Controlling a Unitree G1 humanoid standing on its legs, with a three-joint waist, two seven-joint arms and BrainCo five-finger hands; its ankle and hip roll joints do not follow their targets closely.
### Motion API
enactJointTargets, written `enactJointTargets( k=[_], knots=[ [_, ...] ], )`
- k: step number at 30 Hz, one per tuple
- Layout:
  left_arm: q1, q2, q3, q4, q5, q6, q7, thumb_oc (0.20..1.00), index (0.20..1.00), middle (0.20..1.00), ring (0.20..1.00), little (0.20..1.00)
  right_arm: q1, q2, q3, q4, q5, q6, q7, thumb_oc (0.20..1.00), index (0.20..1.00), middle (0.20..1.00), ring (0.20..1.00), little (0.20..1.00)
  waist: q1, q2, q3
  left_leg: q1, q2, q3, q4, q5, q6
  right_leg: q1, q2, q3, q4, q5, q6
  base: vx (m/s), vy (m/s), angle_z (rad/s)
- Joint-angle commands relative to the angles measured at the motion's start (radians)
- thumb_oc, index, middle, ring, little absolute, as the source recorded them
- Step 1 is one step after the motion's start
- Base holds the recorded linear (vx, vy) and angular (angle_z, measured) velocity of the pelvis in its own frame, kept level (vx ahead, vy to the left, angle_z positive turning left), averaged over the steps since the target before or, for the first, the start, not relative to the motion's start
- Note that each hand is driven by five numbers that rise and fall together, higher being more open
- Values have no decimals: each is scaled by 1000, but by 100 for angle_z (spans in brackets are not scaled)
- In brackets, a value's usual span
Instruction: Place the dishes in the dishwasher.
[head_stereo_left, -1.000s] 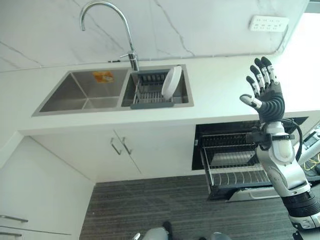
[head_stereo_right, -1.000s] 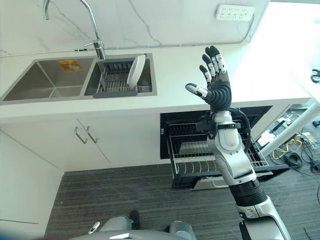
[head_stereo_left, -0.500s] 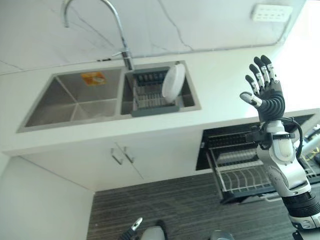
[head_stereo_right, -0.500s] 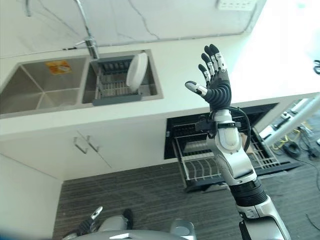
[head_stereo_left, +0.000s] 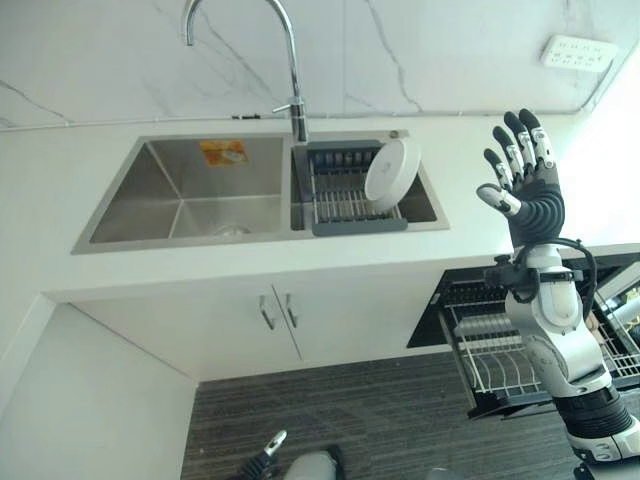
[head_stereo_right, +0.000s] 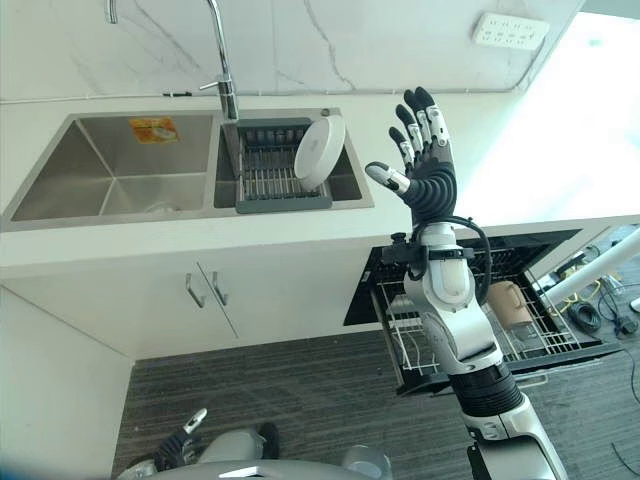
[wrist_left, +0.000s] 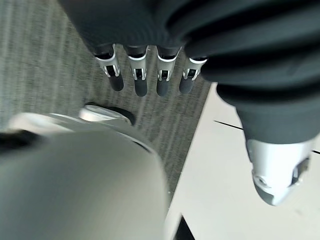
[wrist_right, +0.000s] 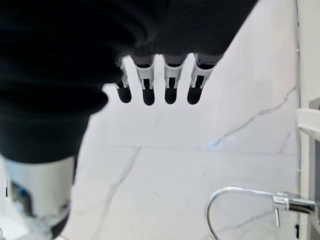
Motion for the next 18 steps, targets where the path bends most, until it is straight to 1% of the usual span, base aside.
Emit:
enactJointTargets(
  k=[1,2,3,5,7,9,10,11,12,13,14,15,16,18],
  knots=[
    [11,-22,5,23,12,-18,8,1000,1000,1000,1000,1000,4,-29,-61,-53,1,-67,12,1000,1000,1000,1000,1000,-16,-11,11,27,-52,-60,18,-89,-12,-52,36,54,-50,124,43,71,-114,6],
    [20,-21,10,20,14,-27,8,1000,1000,1000,1000,1000,7,-26,-66,-50,7,-74,22,1000,1000,1000,1000,1000,-20,-13,18,37,-53,-54,18,-94,-10,-69,34,54,-50,154,53,86,-203,11],
    [24,-20,18,10,8,-40,18,1000,1000,1000,1000,1000,-3,-25,-75,-41,21,-76,39,1000,1000,1000,1000,1000,-16,-11,23,41,-37,-33,18,-92,-17,-54,41,32,-50,125,40,109,-269,16],
    [20,-20,22,4,-25,-44,30,1000,1000,1000,1000,1000,-11,-23,-64,-25,21,-87,44,1000,1000,1000,1000,1000,-12,-16,18,42,-38,-28,18,-81,-24,-51,51,44,-50,103,28,121,-215,5],
    [15,-22,23,-2,-18,-43,37,1000,1000,1000,1000,1000,-22,-27,-55,-22,13,-90,40,1000,1000,1000,1000,1000,-11,-23,19,52,-35,-13,18,-73,-31,-45,55,52,-50,88,13,126,-147,-5],
    [14,-25,23,-1,-13,-53,46,1000,1000,1000,1000,1000,-31,-24,-49,-21,9,-85,41,1000,1000,1000,1000,1000,-10,-30,21,65,-41,1,18,-72,-33,-39,55,60,-50,78,3,154,-143,1],
    [16,-30,28,-6,-17,-54,51,1000,1000,1000,1000,1000,-29,-28,-50,-21,15,-82,45,1000,1000,1000,1000,1000,-6,-39,27,86,-54,19,18,-68,-34,-25,45,56,-50,68,-6,157,-119,-2],
    [16,-32,29,-8,-21,-53,52,1000,1000,1000,1000,1000,-26,-28,-48,-21,16,-81,46,1000,1000,1000,1000,1000,-3,-46,31,96,-59,28,18,-40,-38,-17,39,57,-50,65,-12,201,-154,1],
    [18,-34,34,-11,-27,-52,52,1000,1000,1000,1000,1000,-22,-24,-45,-16,11,-80,48,1000,1000,1000,1000,1000,5,-56,48,88,-62,41,58,20,-53,6,32,61,-50,60,-24,161,-127,6],
    [20,-36,39,-17,-21,-47,55,1000,1000,1000,1000,1000,-17,-22,-48,-13,8,-78,52,1000,1000,1000,1000,1000,7,-55,56,62,-51,44,111,37,-63,17,36,62,-50,58,-32,151,-103,8],
    [21,-38,43,-20,-14,-43,55,1000,1000,1000,1000,1000,-16,-20,-49,-11,6,-77,55,1000,1000,1000,1000,1000,9,-53,59,50,-44,42,117,50,-69,23,39,62,-50,56,-34,78,-39,8],
    [21,-38,43,-21,-12,-42,55,1000,1000,1000,1000,1000,-15,-19,-50,-10,5,-77,56,1000,1000,1000,1000,1000,9,-52,60,47,-43,40,119,52,-70,24,39,62,-50,56,-34,151,31,14],
    [28,-45,42,-23,9,-40,59,1000,1000,1000,1000,1000,-21,-12,-44,-4,-5,-76,58,1000,1000,1000,1000,1000,19,-44,61,47,-45,20,26,76,-76,35,45,67,-50,50,-29,158,80,15],
    [41,-49,38,-18,16,-48,61,1000,1000,1000,1000,1000,-28,-8,-34,-6,-17,-72,50,1000,1000,1000,1000,1000,25,-17,64,-13,-7,-14,18,76,-98,49,66,63,-50,39,-28,136,105,7]
  ],
)
